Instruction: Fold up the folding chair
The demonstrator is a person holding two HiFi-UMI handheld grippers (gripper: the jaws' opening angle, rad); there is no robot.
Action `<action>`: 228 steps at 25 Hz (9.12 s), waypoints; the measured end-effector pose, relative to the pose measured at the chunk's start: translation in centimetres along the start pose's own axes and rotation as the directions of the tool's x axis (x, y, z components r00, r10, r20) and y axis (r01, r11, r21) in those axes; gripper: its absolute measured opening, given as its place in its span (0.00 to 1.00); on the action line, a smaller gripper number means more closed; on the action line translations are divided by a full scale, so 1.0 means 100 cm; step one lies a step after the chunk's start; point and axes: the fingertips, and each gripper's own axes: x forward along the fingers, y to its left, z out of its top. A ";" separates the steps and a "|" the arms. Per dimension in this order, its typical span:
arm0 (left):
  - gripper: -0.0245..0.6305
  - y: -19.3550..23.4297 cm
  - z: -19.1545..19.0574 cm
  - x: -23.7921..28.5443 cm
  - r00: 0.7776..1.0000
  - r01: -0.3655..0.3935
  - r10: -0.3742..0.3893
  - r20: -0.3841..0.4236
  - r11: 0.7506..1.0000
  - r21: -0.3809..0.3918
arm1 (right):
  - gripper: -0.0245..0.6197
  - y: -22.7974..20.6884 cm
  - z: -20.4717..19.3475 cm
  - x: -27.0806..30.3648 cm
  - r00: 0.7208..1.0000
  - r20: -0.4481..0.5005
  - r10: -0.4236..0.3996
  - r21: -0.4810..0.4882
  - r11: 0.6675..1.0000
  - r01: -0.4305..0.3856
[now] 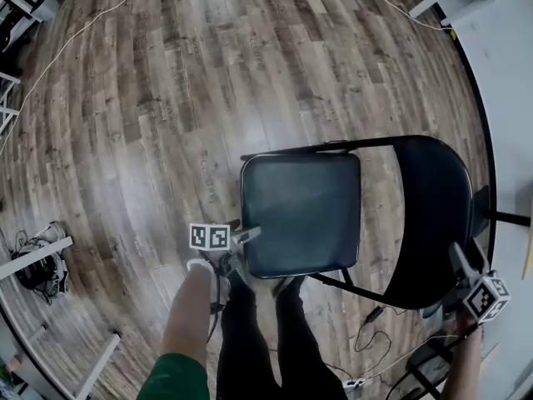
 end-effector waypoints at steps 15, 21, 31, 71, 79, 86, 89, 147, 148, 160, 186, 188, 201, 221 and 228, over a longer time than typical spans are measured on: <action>0.69 -0.008 -0.009 0.014 0.999 0.025 -0.026 -0.017 0.995 -0.098 | 0.35 -0.012 -0.019 0.003 0.989 -0.146 0.038 -0.013 0.999 -0.041; 0.68 -0.009 -0.006 0.016 0.999 0.048 -0.046 0.022 0.995 -0.083 | 0.32 -0.016 -0.019 0.000 0.989 -0.134 0.058 -0.014 0.998 -0.061; 0.63 -0.020 -0.007 0.015 0.995 0.083 -0.074 0.066 0.987 -0.138 | 0.31 -0.016 -0.009 -0.003 0.992 -0.099 0.078 0.000 0.997 -0.079; 0.63 -0.415 -0.017 0.091 0.971 -0.154 0.175 0.161 0.979 -0.136 | 0.27 -0.099 0.086 -0.135 0.999 -0.032 0.024 -0.071 0.997 -0.027; 0.63 -0.471 -0.012 0.126 0.981 -0.116 0.138 0.136 0.981 -0.157 | 0.27 -0.106 0.100 -0.144 1.000 -0.028 -0.009 -0.090 0.996 0.006; 0.59 -0.489 -0.009 0.147 0.985 -0.118 0.141 0.101 0.972 -0.205 | 0.27 -0.101 0.106 -0.145 0.999 -0.020 -0.038 -0.117 0.993 0.035; 0.59 -0.497 -0.008 0.155 0.988 -0.118 0.135 0.072 0.971 -0.207 | 0.27 -0.098 0.108 -0.145 0.999 -0.017 -0.050 -0.126 0.991 0.047; 0.46 -0.566 0.047 0.131 0.997 -0.059 0.050 0.061 0.987 0.149 | 0.27 -0.105 0.114 -0.159 0.993 -0.002 -0.121 -0.204 0.972 0.118; 0.43 -0.568 0.052 0.122 0.997 -0.056 0.046 0.062 0.983 0.178 | 0.27 -0.104 0.114 -0.159 0.992 -0.001 -0.126 -0.208 0.970 0.123; 0.30 -0.626 0.083 0.050 0.990 0.031 -0.090 0.109 0.891 0.454 | 0.28 -0.102 0.113 -0.155 0.990 -0.003 -0.141 -0.219 0.966 0.137; 0.12 -0.679 0.130 -0.007 0.910 -0.173 -0.215 0.354 0.580 0.796 | 0.28 -0.100 0.116 -0.155 0.985 -0.002 -0.174 -0.246 0.955 0.168; 0.12 -0.675 0.131 -0.008 0.910 -0.179 -0.205 0.359 0.588 0.789 | 0.28 -0.100 0.116 -0.155 0.985 -0.002 -0.173 -0.246 0.955 0.167; 0.12 -0.661 0.126 -0.005 0.918 -0.173 -0.178 0.354 0.626 0.761 | 0.28 -0.099 0.114 -0.155 0.987 0.000 -0.163 -0.244 0.957 0.158; 0.11 -0.650 0.116 0.002 0.933 -0.167 -0.146 0.330 0.636 0.753 | 0.28 -0.102 0.114 -0.155 0.989 -0.007 -0.146 -0.234 0.962 0.141; 0.11 -0.649 0.121 -0.001 0.928 -0.156 -0.144 0.343 0.687 0.709 | 0.28 -0.105 0.114 -0.156 0.988 -0.010 -0.157 -0.237 0.960 0.150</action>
